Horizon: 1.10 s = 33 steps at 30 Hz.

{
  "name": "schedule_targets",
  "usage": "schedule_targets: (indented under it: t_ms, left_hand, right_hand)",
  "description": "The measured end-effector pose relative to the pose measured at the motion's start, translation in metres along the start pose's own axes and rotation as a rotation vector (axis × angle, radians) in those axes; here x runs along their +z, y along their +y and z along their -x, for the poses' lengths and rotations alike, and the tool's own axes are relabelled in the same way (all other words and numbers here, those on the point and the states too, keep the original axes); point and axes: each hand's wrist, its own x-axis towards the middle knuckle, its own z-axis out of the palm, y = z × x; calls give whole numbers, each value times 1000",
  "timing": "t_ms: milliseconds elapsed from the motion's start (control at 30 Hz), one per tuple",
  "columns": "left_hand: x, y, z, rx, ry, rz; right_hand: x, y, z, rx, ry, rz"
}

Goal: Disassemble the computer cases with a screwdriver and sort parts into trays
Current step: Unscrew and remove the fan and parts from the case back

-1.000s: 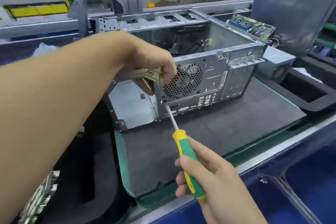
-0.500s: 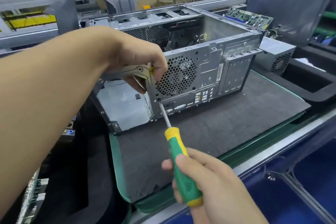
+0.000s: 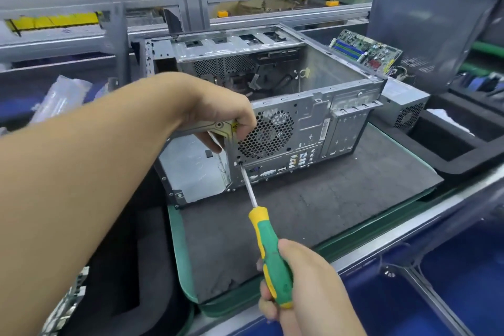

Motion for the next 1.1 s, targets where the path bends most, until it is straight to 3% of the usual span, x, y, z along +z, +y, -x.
schedule_targets:
  t_ms: [133, 200, 367, 467, 567, 833, 933, 1100]
  left_hand:
    - [0, 0, 1, 10, -4, -25]
    - [0, 0, 2, 19, -15, -41]
    - [0, -2, 1, 11, 4, -51]
    - [2, 0, 2, -10, 40, -53]
    - [3, 0, 1, -22, 45, -33]
    - [2, -1, -6, -17, 3, -40]
    - [1, -2, -7, -11, 2, -60]
    - [0, -3, -7, -1, 1, -66]
  right_hand:
    - [-3, 2, 1, -233, 120, 172]
    - [-5, 5, -1, -268, 154, 112]
    - [-4, -7, 1, -117, 50, 19]
    - [-2, -26, 9, 45, -65, 98]
    - [-4, -37, 12, 173, -58, 42]
    - [-9, -25, 13, -62, 98, -125]
    - [-8, -21, 12, -73, 103, -146]
    - [-1, -34, 19, 255, -24, -184]
